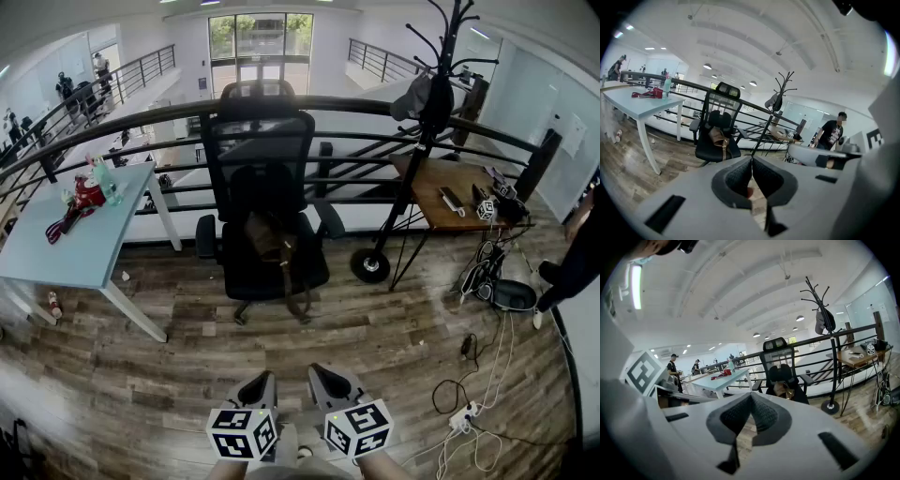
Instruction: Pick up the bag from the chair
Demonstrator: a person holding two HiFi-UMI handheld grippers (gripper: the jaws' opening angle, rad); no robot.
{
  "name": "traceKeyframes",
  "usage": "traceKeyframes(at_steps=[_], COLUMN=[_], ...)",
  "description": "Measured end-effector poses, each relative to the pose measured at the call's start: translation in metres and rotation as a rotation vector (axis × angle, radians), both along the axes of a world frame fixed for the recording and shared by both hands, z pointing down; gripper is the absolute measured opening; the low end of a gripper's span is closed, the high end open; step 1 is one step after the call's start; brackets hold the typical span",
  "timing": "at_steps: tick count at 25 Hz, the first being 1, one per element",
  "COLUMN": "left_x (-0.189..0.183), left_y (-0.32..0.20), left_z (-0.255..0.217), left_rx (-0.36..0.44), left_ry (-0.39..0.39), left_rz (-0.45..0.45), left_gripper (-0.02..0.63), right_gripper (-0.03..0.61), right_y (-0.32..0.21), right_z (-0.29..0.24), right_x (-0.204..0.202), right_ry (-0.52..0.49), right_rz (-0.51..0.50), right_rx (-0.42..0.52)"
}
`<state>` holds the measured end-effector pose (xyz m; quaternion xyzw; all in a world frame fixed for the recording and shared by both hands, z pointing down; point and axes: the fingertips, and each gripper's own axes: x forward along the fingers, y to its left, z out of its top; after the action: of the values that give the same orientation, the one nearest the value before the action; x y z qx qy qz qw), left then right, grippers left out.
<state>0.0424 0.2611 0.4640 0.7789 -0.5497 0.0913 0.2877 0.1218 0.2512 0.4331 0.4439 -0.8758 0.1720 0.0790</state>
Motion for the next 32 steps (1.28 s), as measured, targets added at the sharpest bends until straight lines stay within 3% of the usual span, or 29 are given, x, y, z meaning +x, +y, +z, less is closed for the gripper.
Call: traceKeyframes(at_steps=[10, 19, 32], left_x=[-0.023, -0.006, 0.002], left_y=[0.014, 0.014, 0.019], left_z=[-0.027, -0.030, -0.009], left_rx=[0.055, 0.078, 0.021], left_ry=[0.000, 0.025, 0.031], left_rz=[0.009, -0.017, -0.092], left_gripper=[0.003, 0.003, 0.003], right_gripper=[0.000, 0.002, 0.002], right_y=[0.019, 0.021, 0.014], right_z=[-0.025, -0.030, -0.013], right_x=[-0.012, 0.006, 0.020], right_ry=[-0.016, -0.047, -0.081], right_rz=[0.032, -0.006, -0.062], right_rx=[0.037, 0.041, -0.022])
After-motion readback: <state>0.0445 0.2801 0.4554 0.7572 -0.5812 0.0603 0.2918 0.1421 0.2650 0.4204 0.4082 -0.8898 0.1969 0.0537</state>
